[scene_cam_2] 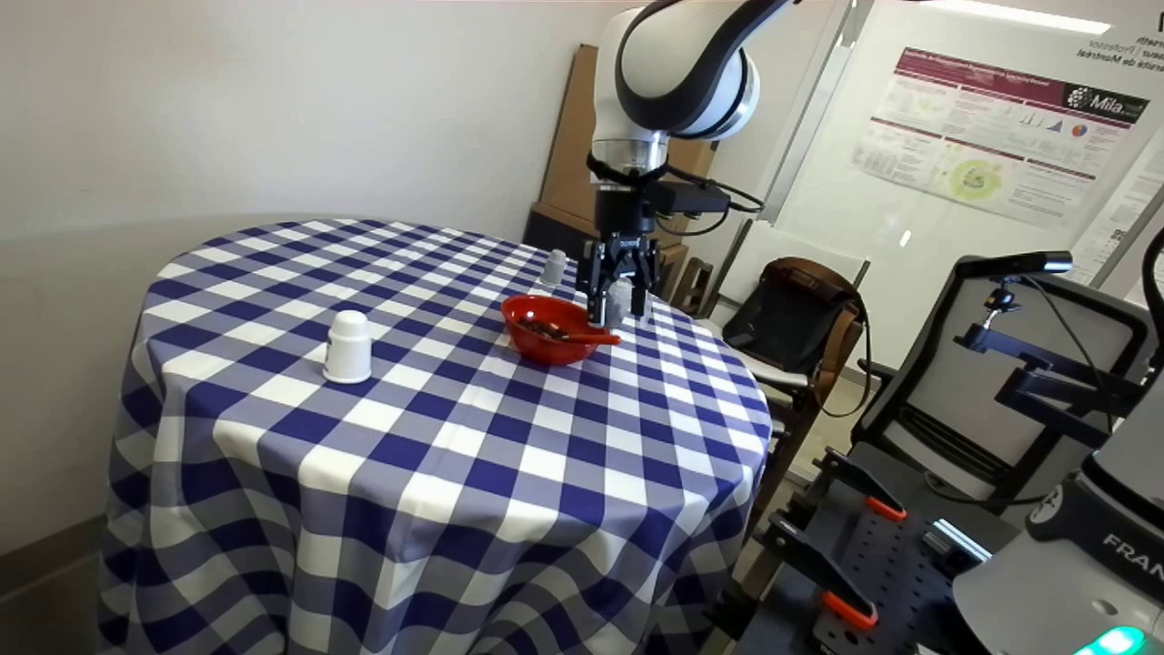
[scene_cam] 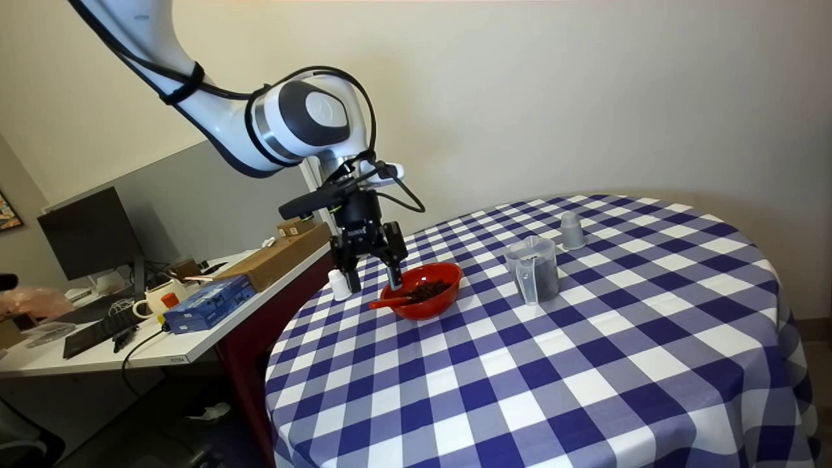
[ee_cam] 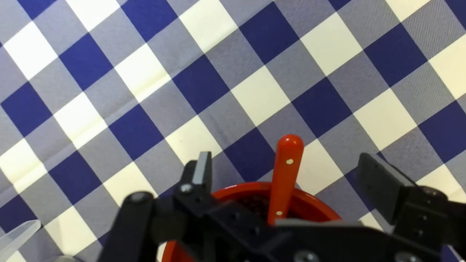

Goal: Scoop some of the contents in the red bowl and put them in the clear jar

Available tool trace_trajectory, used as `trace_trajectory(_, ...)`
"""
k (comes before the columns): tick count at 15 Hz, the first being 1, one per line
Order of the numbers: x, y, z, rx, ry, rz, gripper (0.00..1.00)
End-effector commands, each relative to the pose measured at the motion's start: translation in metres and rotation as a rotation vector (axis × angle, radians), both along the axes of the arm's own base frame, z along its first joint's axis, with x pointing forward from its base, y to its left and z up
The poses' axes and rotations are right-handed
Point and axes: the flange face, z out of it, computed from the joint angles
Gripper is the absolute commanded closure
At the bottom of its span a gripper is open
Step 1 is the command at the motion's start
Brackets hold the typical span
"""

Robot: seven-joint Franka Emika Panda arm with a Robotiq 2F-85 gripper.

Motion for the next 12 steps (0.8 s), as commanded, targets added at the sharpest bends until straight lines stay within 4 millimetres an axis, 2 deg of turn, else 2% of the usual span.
trace_trajectory(1, 0.011, 0.007, -0.012, -0.011, -0.006, 0.010, 0.01)
trace_trajectory(3, 0.013, 0.009, -0.017, -0.012, -0.001, 0.015, 0.09)
trace_trajectory(5, 0.014, 0.011, -0.019, -0.012, 0.003, 0.020, 0.35)
trace_trajectory(12, 0.016, 0.015, -0.023, -0.011, 0.006, 0.025, 0.88)
